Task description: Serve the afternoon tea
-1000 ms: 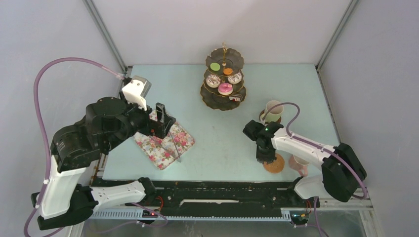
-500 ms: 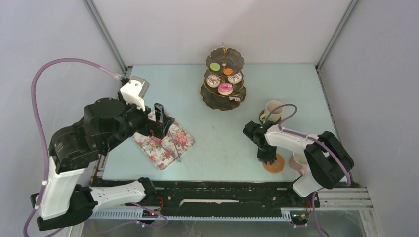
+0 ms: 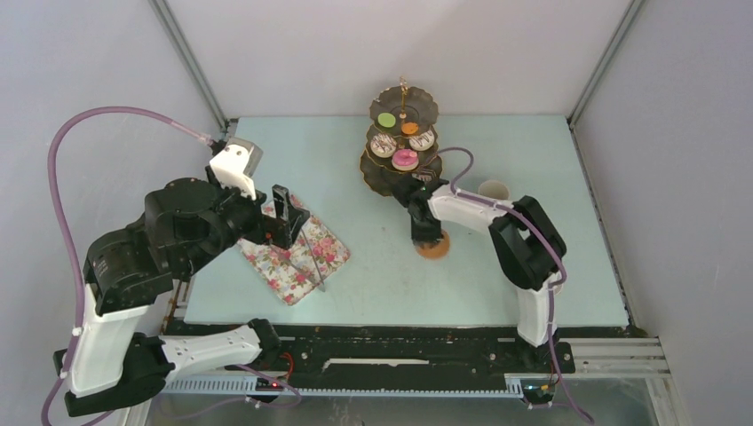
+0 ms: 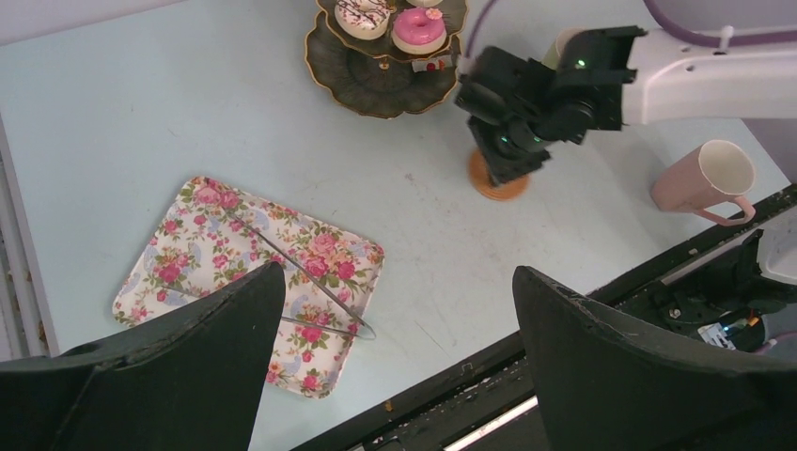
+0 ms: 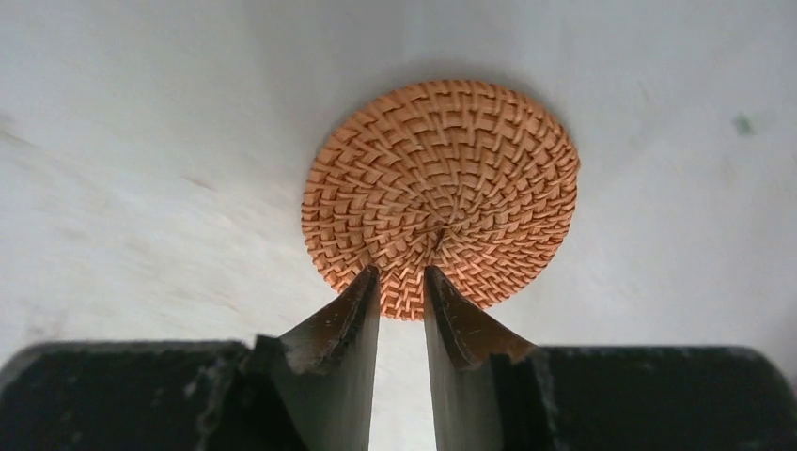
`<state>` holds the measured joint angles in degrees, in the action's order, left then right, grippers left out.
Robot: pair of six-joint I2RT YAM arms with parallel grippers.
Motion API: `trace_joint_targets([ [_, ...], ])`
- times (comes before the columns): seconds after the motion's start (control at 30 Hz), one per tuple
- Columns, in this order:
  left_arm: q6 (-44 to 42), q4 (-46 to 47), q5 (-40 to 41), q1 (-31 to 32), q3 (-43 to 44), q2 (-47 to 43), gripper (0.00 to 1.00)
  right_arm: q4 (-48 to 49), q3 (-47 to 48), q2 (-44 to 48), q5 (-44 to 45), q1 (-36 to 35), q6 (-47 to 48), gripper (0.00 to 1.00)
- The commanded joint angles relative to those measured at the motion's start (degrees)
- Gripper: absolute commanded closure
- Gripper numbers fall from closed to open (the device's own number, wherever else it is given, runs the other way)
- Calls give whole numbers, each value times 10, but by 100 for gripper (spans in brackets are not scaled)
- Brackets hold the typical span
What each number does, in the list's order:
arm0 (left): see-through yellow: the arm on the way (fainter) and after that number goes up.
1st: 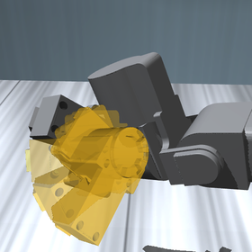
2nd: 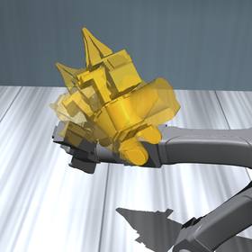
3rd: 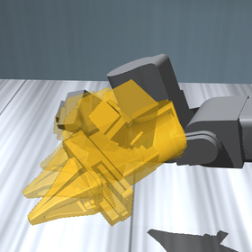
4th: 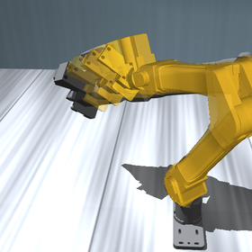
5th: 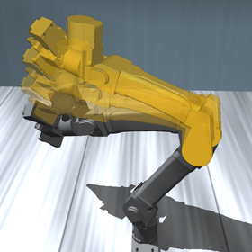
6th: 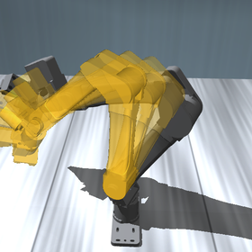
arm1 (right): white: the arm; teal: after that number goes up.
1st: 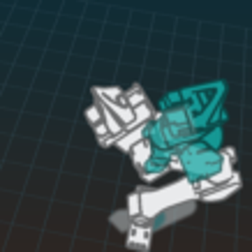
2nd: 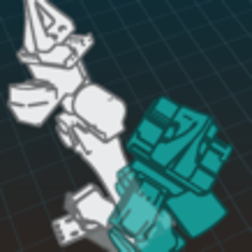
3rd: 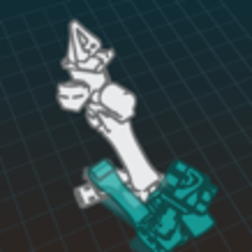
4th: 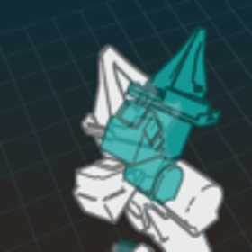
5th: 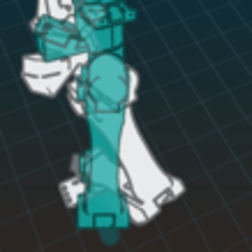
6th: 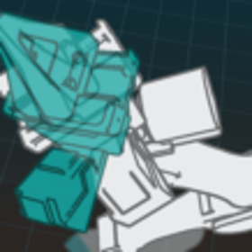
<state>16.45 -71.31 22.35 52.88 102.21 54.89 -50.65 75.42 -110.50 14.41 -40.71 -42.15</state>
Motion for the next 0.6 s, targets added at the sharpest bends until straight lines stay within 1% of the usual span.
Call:
trace_joint_targets([
  [0.0,-6,-5,14,4,9,2,2,75,100,-56,-19,20,37,73],
  [0.13,-7,-7,16,4,12,5,2,45,153,-81,-18,32,49,73],
  [0.3,-7,-5,17,4,10,7,2,30,135,-60,-11,40,56,73],
  [0.47,-6,2,7,4,7,11,2,55,115,-14,-29,35,81,71],
  [0.57,-4,4,1,4,4,11,2,76,104,-5,-42,34,78,71],
])
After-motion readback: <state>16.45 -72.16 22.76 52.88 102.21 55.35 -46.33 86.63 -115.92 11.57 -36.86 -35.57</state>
